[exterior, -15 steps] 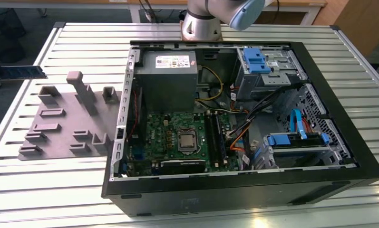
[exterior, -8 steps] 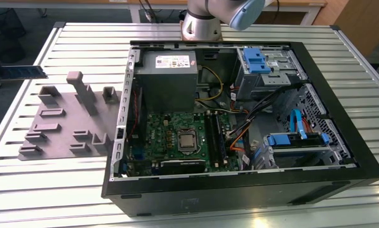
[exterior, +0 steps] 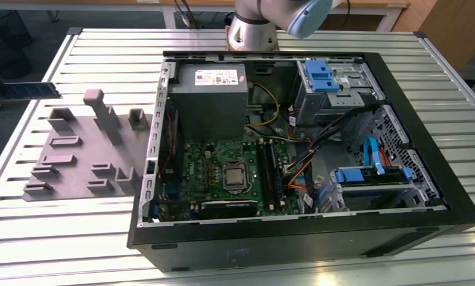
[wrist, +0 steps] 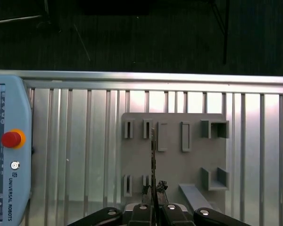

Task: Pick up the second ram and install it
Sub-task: 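Pick up the second ram and move it above second insertion slot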

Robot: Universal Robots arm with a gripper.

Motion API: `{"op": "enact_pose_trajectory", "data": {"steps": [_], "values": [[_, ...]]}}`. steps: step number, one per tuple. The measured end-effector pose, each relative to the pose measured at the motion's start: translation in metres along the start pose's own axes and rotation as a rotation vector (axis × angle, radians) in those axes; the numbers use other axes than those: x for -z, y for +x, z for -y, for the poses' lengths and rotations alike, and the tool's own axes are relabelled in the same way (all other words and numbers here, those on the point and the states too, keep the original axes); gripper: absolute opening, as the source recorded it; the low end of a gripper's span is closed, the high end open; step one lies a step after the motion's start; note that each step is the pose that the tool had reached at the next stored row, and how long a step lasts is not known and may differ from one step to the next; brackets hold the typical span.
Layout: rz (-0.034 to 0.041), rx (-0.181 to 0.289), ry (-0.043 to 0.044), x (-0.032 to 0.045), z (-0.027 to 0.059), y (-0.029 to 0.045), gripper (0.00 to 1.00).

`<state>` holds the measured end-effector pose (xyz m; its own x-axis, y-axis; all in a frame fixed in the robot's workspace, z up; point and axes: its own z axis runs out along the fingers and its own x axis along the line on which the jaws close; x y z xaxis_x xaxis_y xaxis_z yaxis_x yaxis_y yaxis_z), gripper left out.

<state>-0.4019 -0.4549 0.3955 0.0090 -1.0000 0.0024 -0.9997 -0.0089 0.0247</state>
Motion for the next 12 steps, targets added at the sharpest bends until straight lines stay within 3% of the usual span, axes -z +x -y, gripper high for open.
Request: {"op": "enact_pose_trajectory", "data": {"steps": [12], "values": [[0.0,0.0,0.0,0.0001,0.0033,0.0,0.14]]}}
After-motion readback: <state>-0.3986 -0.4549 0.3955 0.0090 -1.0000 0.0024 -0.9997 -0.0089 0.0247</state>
